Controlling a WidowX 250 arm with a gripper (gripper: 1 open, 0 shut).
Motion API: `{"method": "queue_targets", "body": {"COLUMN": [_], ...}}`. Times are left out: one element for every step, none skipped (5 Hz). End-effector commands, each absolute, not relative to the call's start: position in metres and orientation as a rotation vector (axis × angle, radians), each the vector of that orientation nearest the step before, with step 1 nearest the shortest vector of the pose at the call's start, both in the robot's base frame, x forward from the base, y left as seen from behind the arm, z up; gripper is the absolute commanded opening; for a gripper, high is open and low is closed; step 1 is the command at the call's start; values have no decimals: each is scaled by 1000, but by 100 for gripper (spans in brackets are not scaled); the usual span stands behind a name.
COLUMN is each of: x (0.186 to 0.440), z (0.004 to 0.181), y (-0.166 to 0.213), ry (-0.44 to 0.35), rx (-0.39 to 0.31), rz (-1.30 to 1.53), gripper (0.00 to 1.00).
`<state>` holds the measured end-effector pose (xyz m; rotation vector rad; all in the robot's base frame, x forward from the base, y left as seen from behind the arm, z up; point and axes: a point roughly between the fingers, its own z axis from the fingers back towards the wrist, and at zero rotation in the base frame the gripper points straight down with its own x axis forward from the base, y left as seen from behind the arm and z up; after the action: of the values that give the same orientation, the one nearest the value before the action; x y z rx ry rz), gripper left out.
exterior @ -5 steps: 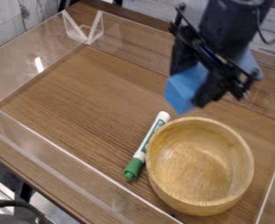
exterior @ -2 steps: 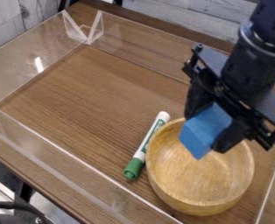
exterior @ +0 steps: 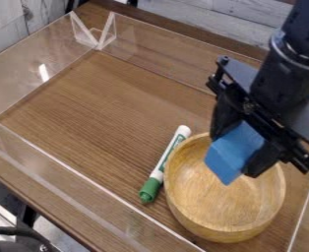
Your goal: Put the blue block in the brown bowl
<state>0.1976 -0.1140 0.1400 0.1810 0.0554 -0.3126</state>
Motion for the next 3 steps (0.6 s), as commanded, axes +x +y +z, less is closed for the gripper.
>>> {"method": "queue_targets", "body": {"x": [200, 201, 203], "z": [153, 152, 151], "y": [-116, -117, -117], "ry": [-4, -5, -8], "rx": [151, 142, 135], "rz": [-307, -295, -285], "gripper": [0, 0, 0]}}
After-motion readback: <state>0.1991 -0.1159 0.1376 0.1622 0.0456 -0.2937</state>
